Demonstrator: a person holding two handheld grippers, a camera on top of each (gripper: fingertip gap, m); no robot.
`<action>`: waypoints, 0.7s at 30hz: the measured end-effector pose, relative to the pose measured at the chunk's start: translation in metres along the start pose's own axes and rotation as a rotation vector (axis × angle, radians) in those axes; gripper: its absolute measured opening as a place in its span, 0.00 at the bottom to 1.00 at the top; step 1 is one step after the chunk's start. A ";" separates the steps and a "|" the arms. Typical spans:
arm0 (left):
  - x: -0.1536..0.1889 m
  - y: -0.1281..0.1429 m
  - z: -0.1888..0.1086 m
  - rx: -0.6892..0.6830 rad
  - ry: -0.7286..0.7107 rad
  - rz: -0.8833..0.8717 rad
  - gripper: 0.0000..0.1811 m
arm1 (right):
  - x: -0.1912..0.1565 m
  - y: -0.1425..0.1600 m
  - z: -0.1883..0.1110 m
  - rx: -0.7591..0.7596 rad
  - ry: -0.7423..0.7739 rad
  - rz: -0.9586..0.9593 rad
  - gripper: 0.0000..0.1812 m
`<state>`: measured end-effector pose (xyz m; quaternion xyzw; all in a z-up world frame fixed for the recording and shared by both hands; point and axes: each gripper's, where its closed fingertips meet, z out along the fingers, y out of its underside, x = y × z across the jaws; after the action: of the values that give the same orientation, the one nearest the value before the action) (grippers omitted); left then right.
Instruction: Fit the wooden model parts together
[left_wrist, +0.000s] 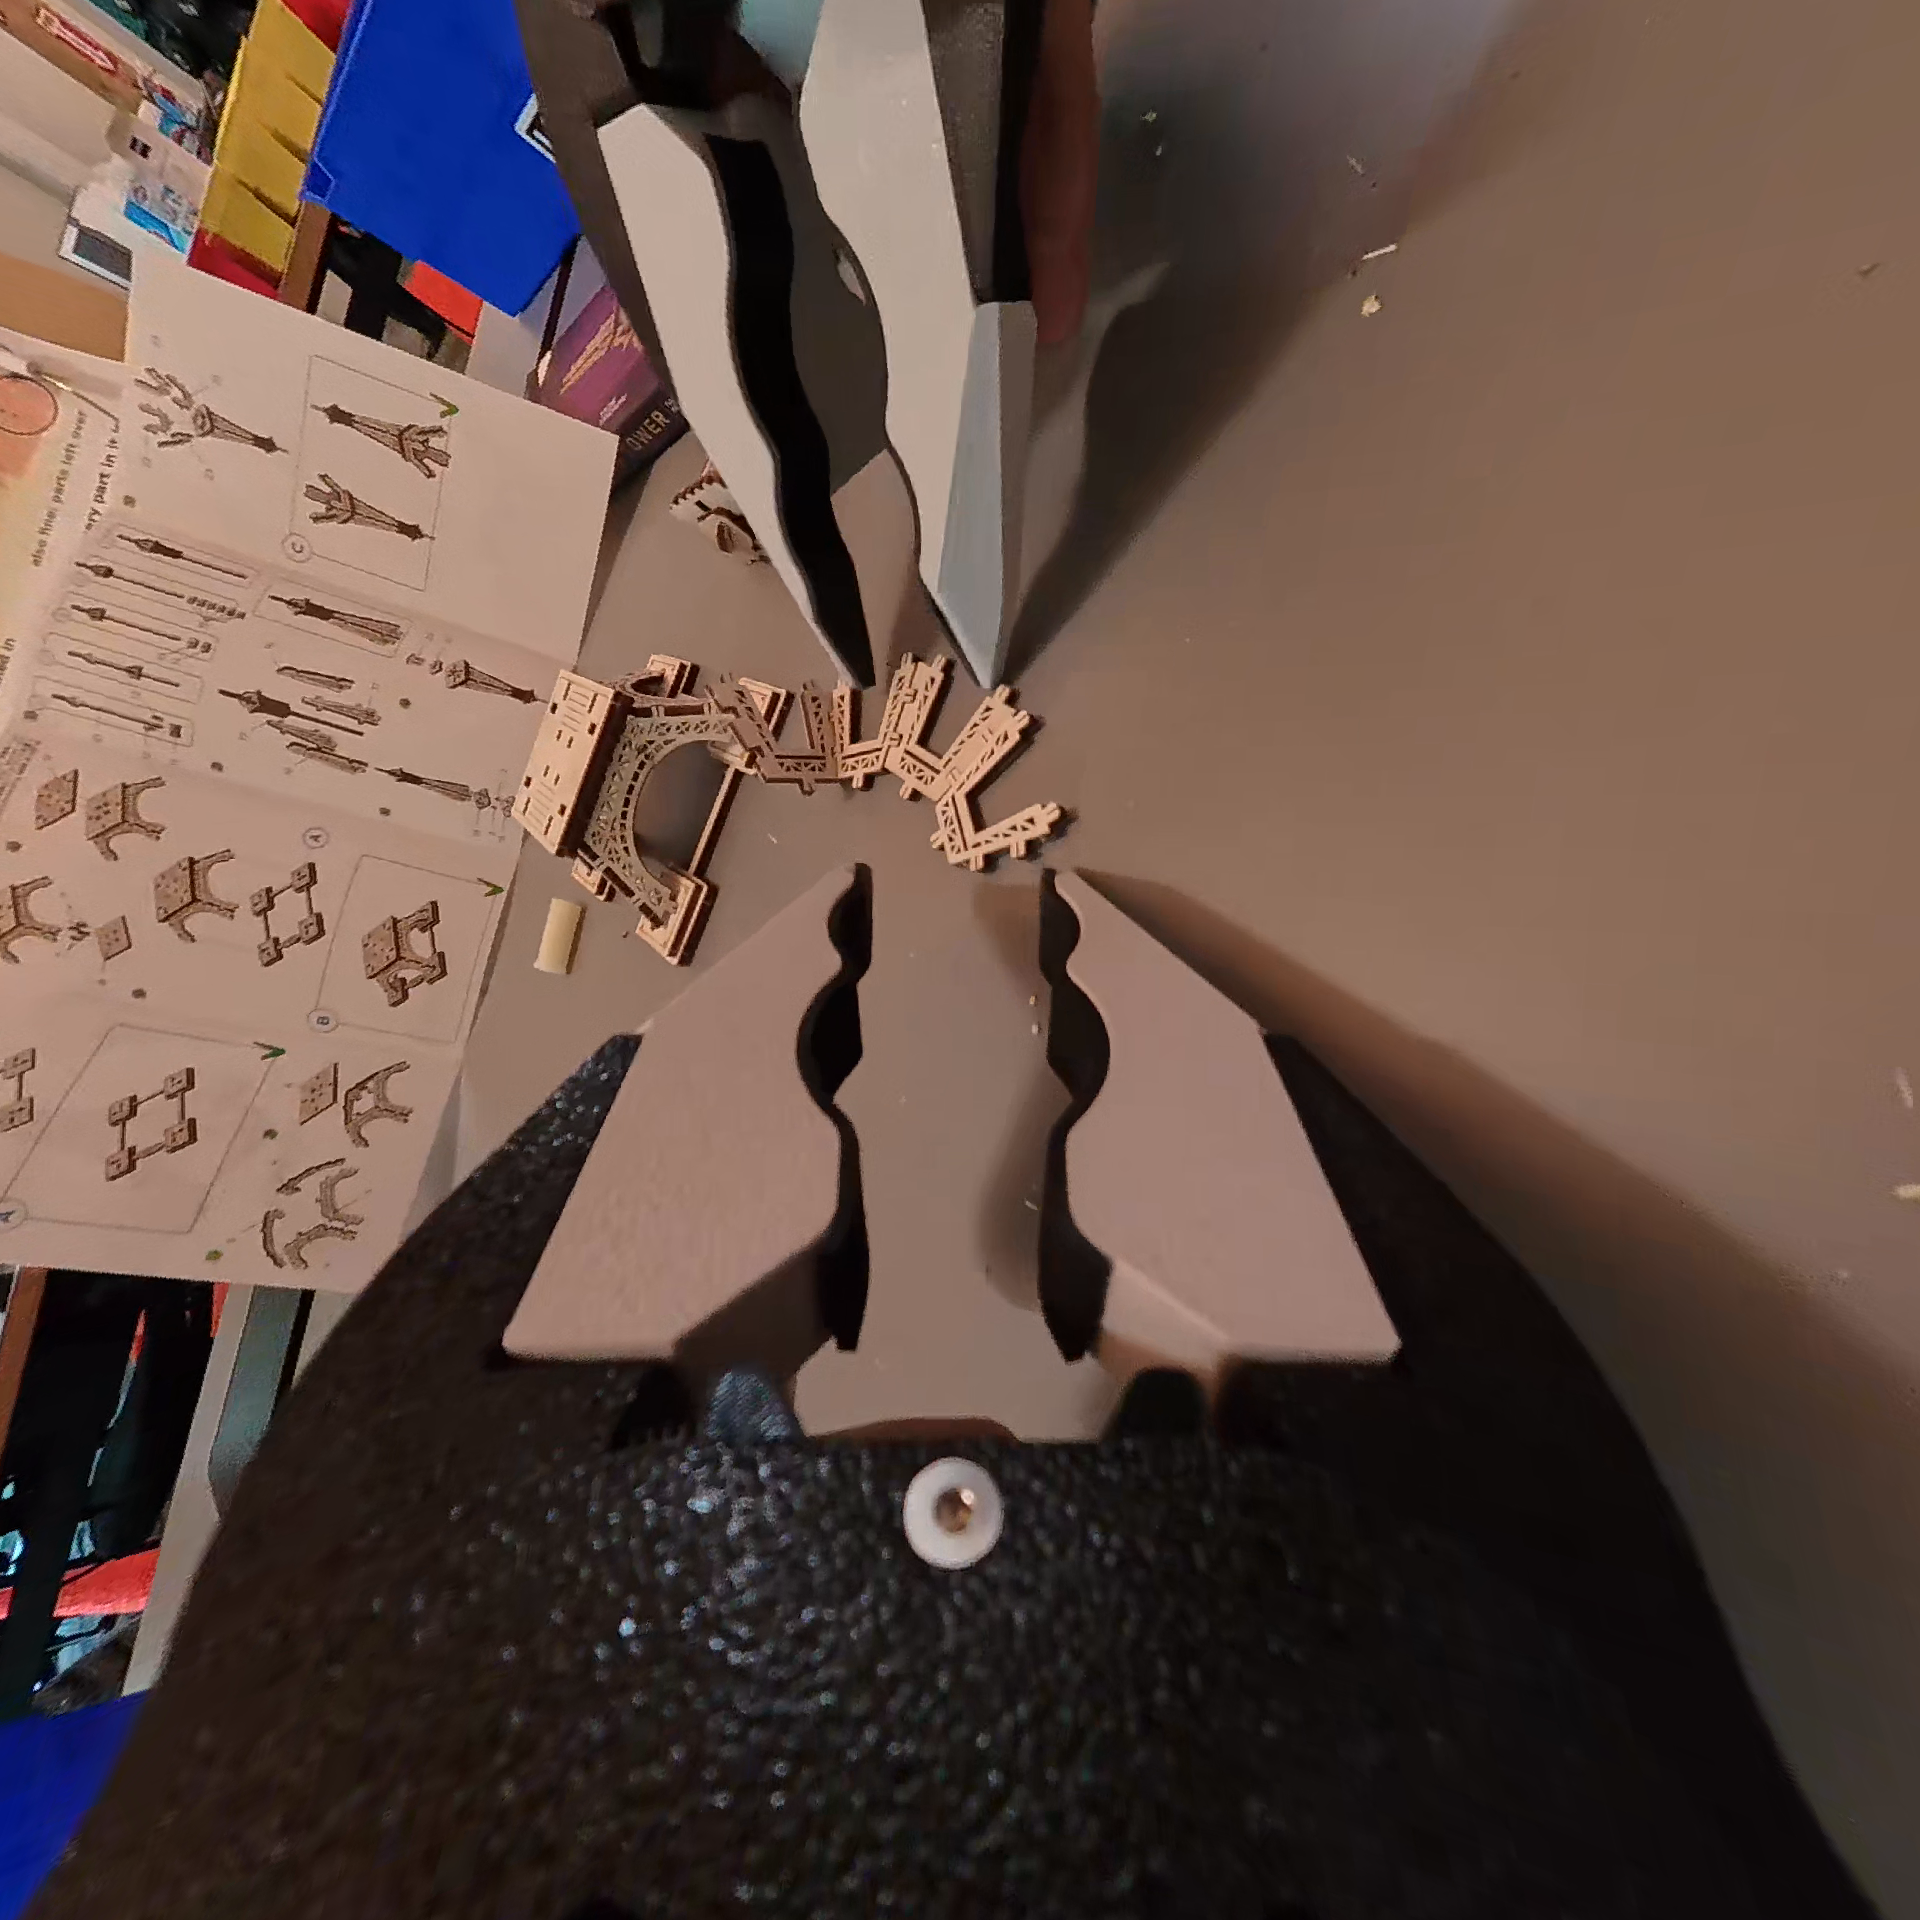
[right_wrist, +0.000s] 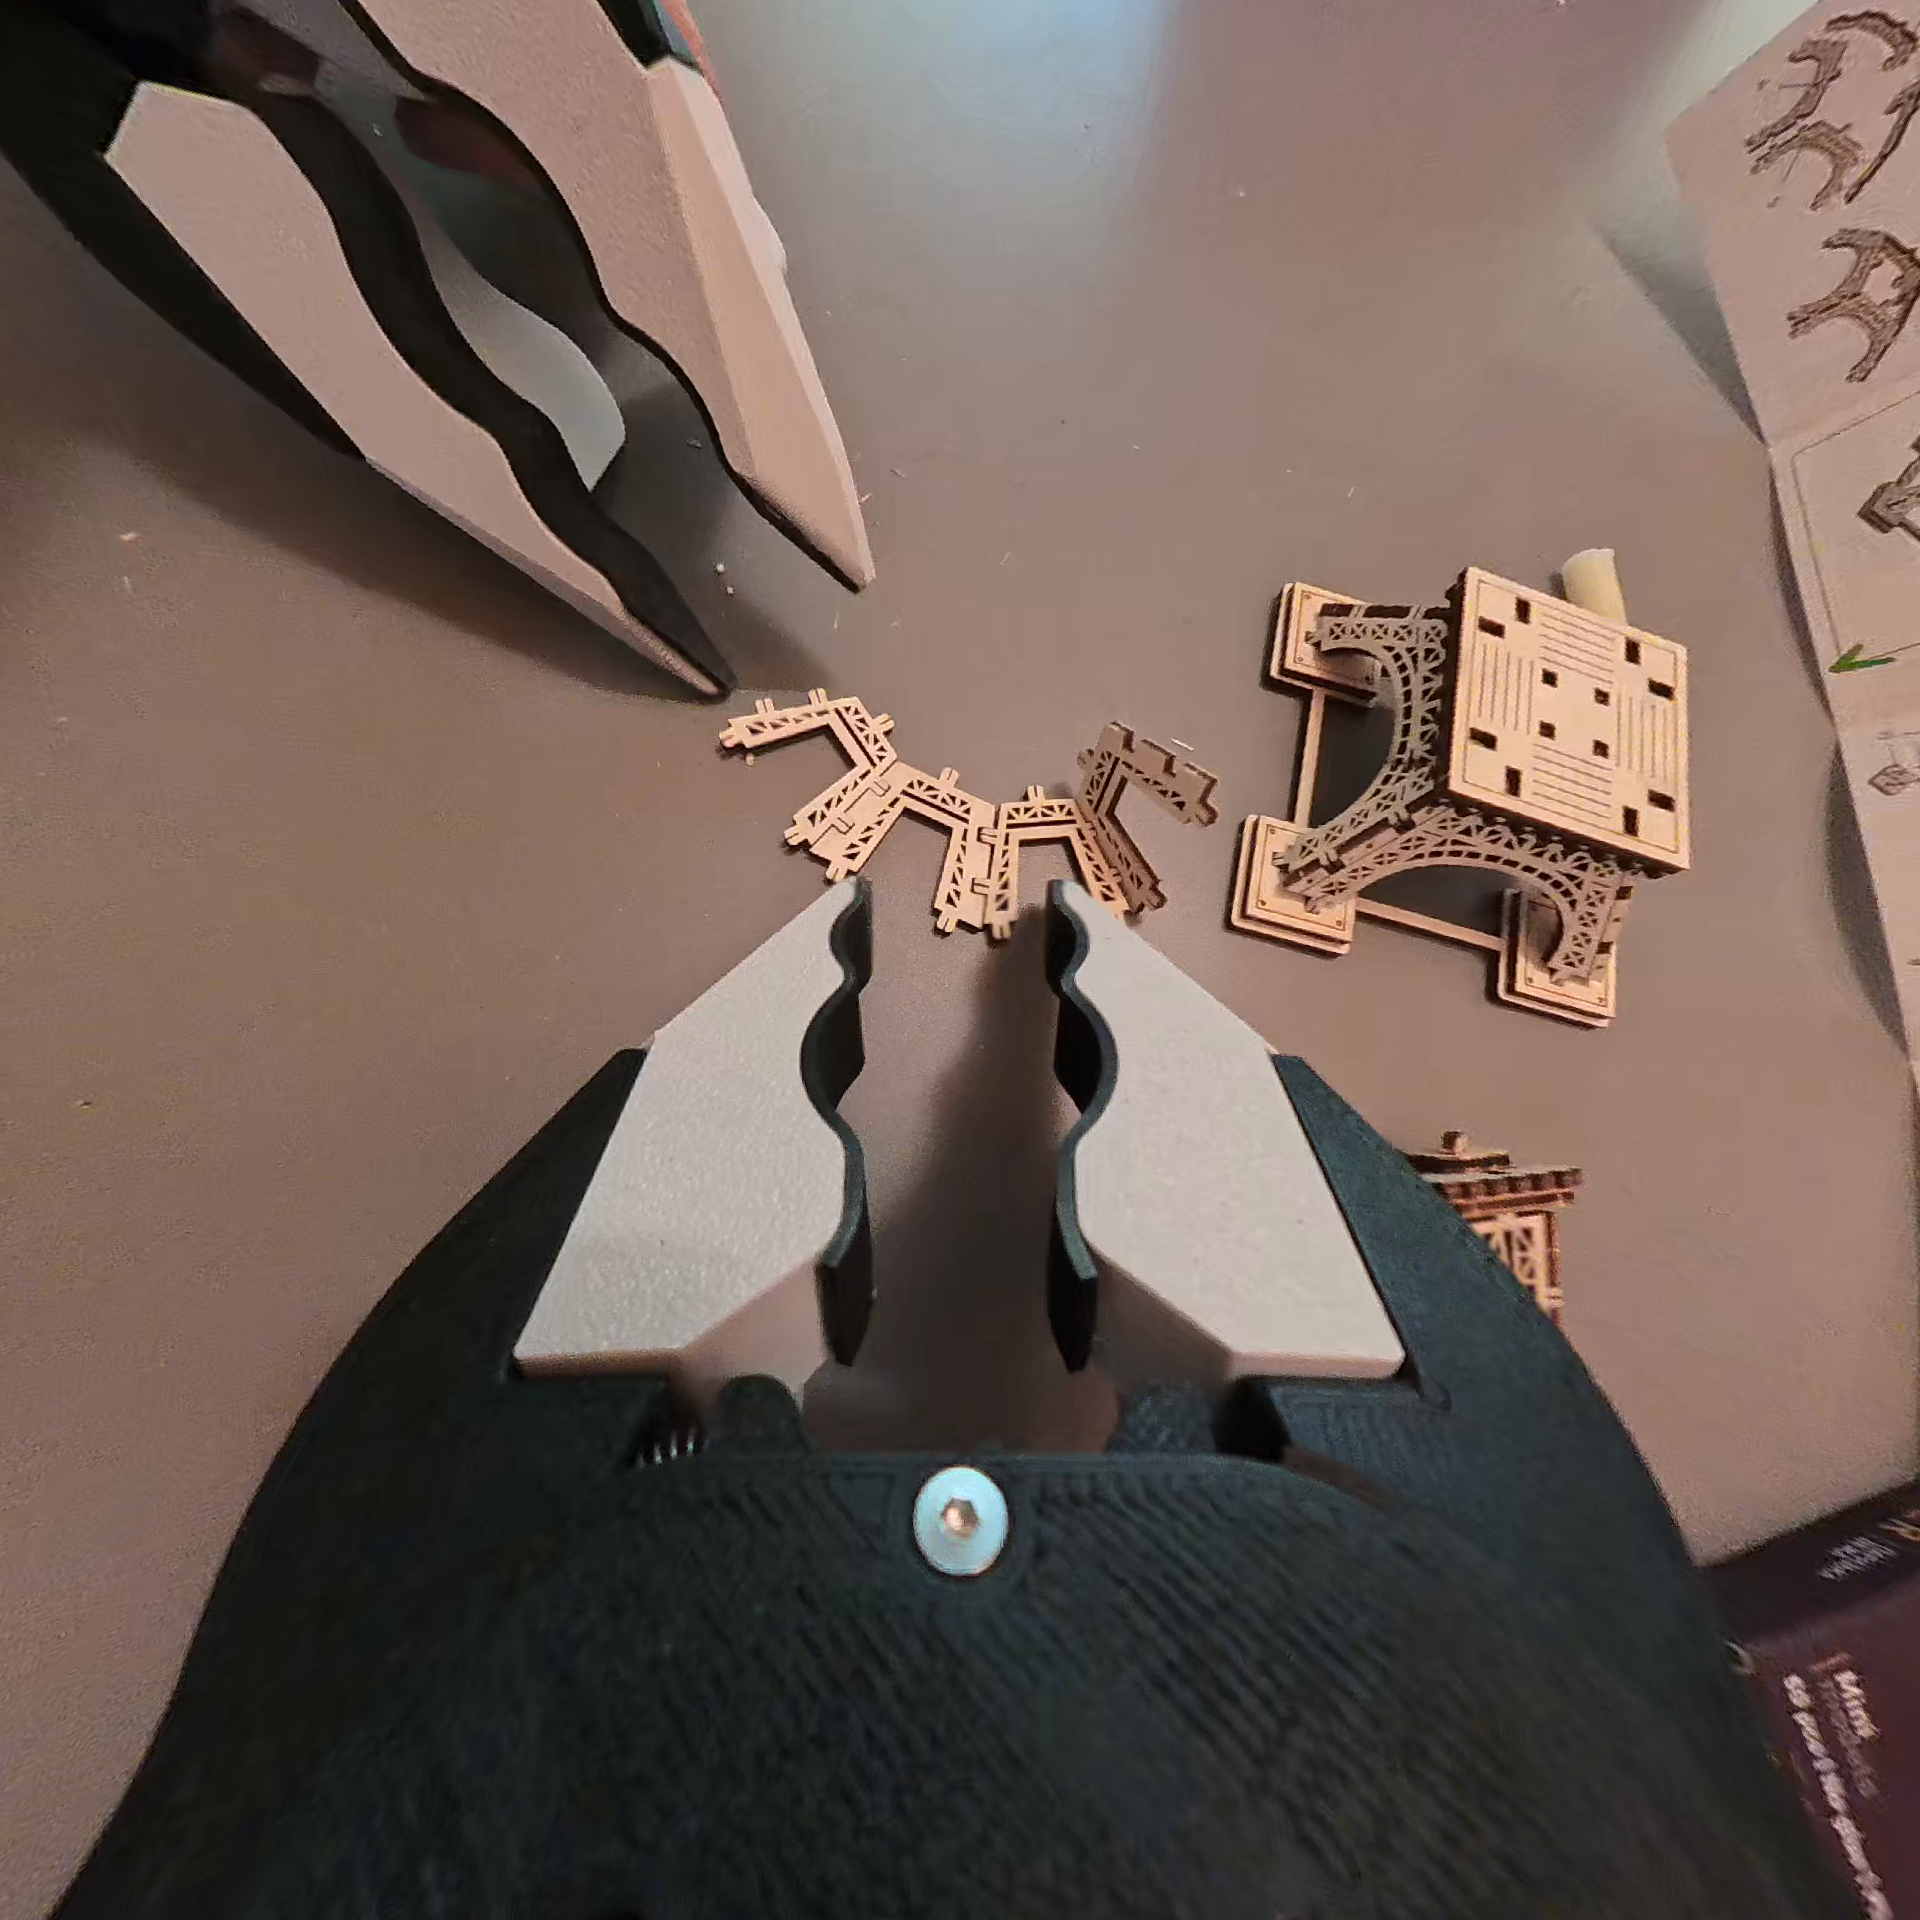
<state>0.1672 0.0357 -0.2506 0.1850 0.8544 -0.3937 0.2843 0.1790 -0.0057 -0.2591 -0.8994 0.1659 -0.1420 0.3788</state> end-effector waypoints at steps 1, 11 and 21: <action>0.000 0.001 -0.001 0.002 0.000 -0.004 0.16 | -0.002 0.000 0.001 0.010 -0.019 0.008 0.14; -0.011 0.014 -0.011 -0.057 -0.091 0.094 0.21 | -0.005 -0.004 -0.001 0.065 -0.014 -0.017 0.07; -0.020 0.007 0.011 -0.112 -0.121 0.256 0.16 | -0.001 0.000 -0.012 0.089 0.039 -0.107 0.15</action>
<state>0.1899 0.0298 -0.2475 0.2523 0.8256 -0.3163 0.3933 0.1733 -0.0125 -0.2516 -0.8864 0.1184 -0.1866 0.4068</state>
